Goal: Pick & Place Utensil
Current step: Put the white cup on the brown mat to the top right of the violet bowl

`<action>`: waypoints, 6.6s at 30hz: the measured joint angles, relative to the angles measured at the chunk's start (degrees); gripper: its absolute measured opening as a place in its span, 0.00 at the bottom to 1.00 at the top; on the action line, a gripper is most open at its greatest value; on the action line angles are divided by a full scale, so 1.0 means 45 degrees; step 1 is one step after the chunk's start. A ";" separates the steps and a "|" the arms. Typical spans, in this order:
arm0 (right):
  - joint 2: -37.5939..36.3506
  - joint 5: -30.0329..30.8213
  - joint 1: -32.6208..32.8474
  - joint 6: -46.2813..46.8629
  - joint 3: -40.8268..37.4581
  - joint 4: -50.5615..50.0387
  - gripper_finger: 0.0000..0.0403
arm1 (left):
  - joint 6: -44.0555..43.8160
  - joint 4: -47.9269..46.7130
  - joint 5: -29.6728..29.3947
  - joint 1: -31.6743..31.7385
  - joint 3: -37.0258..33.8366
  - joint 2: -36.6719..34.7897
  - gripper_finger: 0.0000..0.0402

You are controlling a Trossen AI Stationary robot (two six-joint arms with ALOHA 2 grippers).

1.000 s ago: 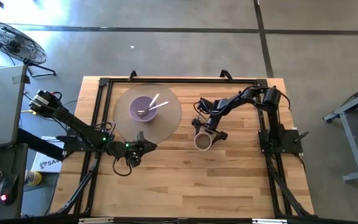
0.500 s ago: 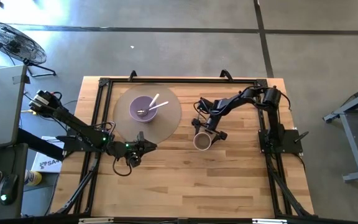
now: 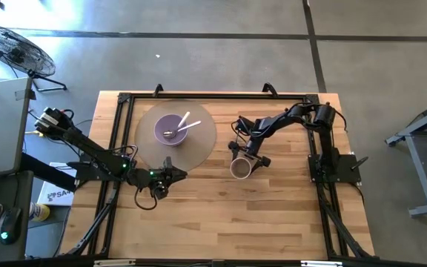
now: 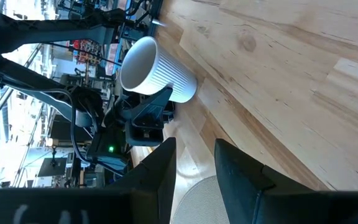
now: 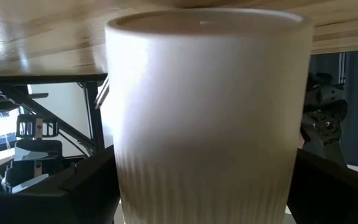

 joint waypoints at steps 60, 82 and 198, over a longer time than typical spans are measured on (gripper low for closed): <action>-0.1141 0.1742 -0.0786 -0.1361 -0.0015 -0.0621 0.99 | -0.0001 0.0002 0.0000 0.0002 0.0000 0.0005 0.26; -0.3013 0.3095 -0.1579 -0.1686 -0.0015 -0.3415 0.99 | -0.0004 -0.0001 0.0000 0.0004 0.0000 0.0005 0.26; -0.2123 2.2472 0.8162 -2.2464 -0.8182 1.9308 0.99 | 0.0001 -0.0001 0.0000 0.0003 0.0000 0.0005 0.26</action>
